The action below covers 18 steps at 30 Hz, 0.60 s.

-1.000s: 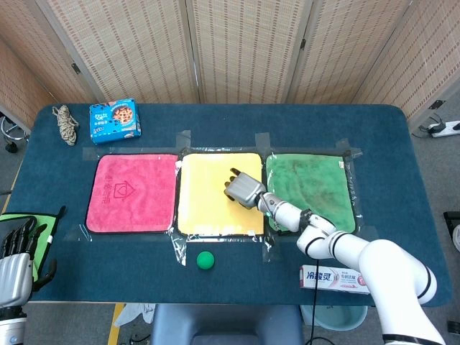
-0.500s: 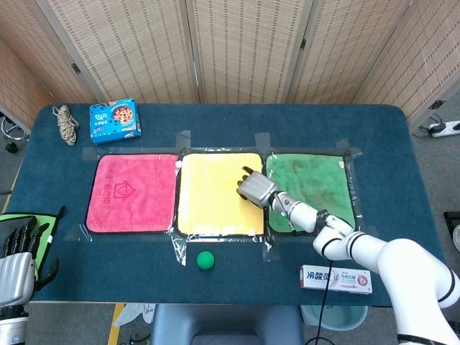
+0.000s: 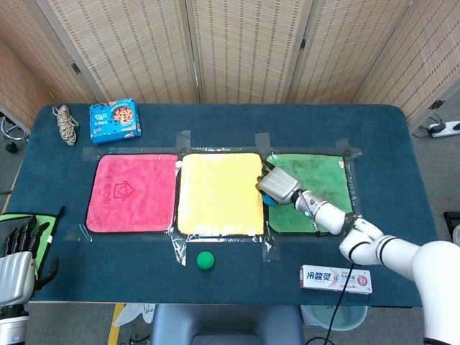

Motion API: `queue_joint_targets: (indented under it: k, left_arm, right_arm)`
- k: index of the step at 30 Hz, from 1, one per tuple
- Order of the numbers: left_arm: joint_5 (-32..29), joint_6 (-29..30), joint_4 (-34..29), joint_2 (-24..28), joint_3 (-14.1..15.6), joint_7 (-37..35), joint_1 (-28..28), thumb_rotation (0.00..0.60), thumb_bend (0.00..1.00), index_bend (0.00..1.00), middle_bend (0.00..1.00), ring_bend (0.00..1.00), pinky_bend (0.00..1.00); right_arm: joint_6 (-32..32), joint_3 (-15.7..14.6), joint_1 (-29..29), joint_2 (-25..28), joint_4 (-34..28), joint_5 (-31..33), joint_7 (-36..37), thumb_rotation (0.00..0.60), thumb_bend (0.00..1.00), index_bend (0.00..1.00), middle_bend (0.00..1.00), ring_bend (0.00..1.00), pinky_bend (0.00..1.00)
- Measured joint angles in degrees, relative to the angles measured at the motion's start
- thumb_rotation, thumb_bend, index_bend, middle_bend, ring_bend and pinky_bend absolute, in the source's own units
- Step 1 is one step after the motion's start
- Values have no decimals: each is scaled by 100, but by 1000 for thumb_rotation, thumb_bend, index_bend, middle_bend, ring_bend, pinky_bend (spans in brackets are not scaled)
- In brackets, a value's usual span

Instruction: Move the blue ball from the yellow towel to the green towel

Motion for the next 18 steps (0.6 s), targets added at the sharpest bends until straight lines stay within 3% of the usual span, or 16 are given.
queue_joint_targets:
  k: [9, 18]
  left_arm:
    - [31, 7, -48, -3, 25, 61, 3, 600, 473, 155, 19, 17, 0]
    - [13, 8, -57, 3, 42, 31, 27, 600, 473, 155, 19, 18, 0]
  right_arm:
    - [-9, 88, 45, -78, -252, -94, -59, 600, 541, 441, 296, 208, 0]
    - [47, -157, -35, -55, -514, -369, -102, 600, 541, 441, 294, 201, 0]
